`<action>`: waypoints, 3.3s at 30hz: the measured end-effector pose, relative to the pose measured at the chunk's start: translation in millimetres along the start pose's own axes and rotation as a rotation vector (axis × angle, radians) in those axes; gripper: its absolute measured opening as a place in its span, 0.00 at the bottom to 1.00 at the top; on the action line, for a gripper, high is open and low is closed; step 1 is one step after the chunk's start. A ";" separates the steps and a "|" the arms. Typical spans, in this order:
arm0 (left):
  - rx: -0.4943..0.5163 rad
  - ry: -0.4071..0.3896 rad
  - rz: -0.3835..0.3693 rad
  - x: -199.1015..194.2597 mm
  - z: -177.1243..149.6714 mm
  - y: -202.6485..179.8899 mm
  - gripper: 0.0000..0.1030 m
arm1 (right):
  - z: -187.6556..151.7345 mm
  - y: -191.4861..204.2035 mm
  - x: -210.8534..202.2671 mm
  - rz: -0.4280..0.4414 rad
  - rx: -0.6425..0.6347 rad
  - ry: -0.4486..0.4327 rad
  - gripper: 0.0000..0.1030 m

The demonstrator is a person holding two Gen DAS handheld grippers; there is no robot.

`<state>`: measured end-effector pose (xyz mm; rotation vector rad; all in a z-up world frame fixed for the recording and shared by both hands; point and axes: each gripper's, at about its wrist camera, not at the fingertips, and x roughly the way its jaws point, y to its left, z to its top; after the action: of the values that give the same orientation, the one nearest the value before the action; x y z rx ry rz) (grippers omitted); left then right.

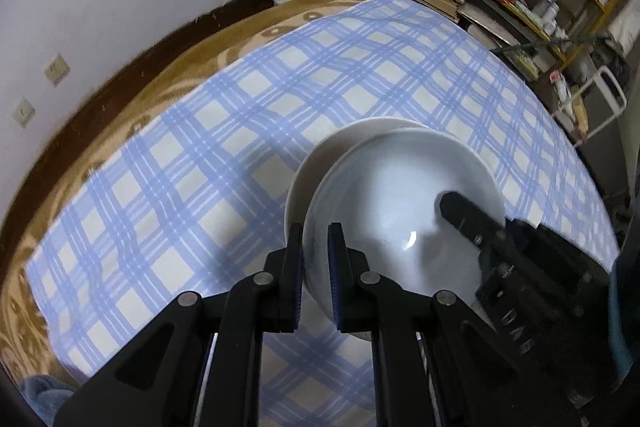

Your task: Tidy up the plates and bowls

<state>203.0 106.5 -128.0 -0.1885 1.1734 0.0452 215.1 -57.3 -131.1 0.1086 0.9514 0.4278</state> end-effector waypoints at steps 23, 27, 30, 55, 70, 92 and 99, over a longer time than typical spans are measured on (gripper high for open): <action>0.056 -0.051 0.097 5.6 0.9 -5.8 0.12 | -3.6 13.3 4.7 -0.043 -0.151 -0.058 0.15; 0.031 -0.062 0.086 2.7 2.0 -0.8 0.15 | -2.8 12.6 5.0 -0.035 -0.140 -0.061 0.15; 0.033 -0.075 0.089 0.9 2.5 -0.4 0.15 | -3.9 15.9 4.4 -0.050 -0.170 -0.065 0.18; 0.006 -0.148 0.145 -10.0 4.9 3.8 0.13 | -11.6 29.6 -21.8 -0.064 -0.237 -0.224 0.64; -0.071 -0.127 0.117 -15.9 22.1 54.1 0.49 | 11.2 -15.5 -36.9 -0.075 -0.100 -0.171 1.00; -0.086 0.049 -0.007 9.3 19.2 64.1 0.59 | 5.3 -60.7 -9.4 -0.114 0.061 0.029 1.00; -0.048 0.066 -0.006 12.5 18.7 56.1 0.59 | 4.7 -59.0 -6.1 -0.115 0.060 0.037 1.00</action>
<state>217.5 164.0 -139.4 -0.2378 1.2380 0.0623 233.8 -113.0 -139.9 0.1001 1.0022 0.2961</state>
